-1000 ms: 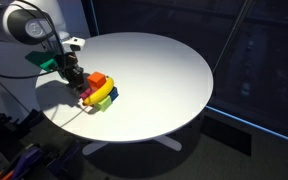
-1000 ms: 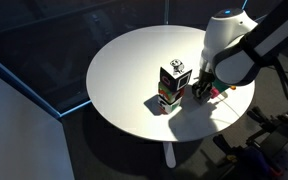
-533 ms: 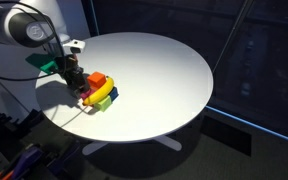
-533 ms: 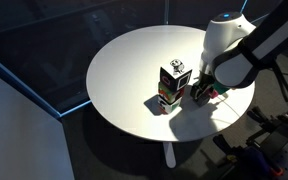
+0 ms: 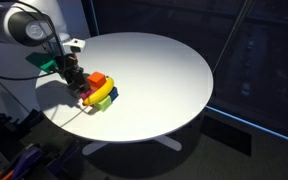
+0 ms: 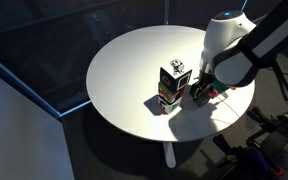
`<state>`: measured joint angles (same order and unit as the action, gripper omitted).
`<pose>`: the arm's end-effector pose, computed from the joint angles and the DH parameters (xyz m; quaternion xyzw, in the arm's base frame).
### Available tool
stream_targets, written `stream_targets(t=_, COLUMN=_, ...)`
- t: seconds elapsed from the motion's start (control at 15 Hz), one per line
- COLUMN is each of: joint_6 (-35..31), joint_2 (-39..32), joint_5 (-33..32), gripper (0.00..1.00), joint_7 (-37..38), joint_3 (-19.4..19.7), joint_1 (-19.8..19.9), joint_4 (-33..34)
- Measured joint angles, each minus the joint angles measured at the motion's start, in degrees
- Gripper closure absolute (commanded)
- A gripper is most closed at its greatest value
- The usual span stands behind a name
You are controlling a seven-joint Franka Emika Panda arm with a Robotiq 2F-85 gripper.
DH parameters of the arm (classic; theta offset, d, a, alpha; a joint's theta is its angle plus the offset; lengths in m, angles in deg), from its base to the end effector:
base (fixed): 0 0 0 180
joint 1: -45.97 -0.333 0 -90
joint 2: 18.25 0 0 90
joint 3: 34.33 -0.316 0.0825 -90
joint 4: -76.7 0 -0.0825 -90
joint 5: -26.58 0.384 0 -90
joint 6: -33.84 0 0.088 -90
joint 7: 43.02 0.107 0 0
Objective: Take the grey block off of the stack
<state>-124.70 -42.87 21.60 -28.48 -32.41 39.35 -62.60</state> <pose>0.4680 0.0407 0.1250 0.9977 -0.0434 -0.0429 0.0286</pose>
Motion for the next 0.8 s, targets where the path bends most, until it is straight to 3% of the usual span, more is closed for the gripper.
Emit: stream_targets(t=0.8, joint_6=2.1, joint_2=6.8, joint_5=1.4, gripper=0.00, joint_7=0.0, joint_3=0.0, joint_1=0.0, joint_4=-1.9)
